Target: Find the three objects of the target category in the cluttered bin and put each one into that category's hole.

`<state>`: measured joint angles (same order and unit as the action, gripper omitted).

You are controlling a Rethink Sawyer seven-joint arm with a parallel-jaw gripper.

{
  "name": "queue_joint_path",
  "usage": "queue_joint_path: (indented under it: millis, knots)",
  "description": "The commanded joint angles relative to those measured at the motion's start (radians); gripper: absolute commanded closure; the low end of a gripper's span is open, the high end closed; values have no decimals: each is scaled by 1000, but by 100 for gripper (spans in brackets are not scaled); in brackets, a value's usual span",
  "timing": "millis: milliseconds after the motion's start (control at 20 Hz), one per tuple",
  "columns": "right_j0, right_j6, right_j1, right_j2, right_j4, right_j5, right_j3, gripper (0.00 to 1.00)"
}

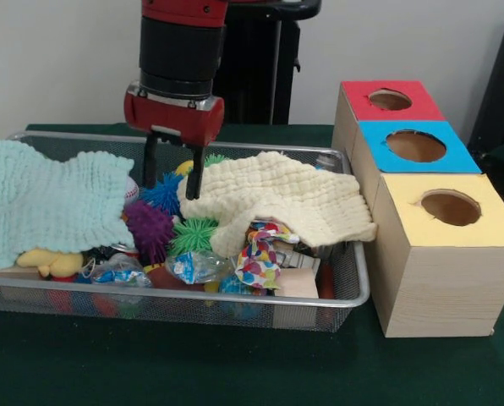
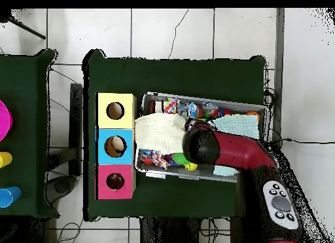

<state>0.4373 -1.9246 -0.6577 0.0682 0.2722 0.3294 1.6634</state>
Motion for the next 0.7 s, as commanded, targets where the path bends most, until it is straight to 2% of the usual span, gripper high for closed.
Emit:
queue_joint_path:
  millis: [50, 450, 700]
  knots:
    - [85, 232, 82, 174, 101, 109, -120, 0]
    - [183, 307, 180, 267, 173, 161, -239, 0]
    - [202, 323, 208, 305, 212, 192, -296, 0]
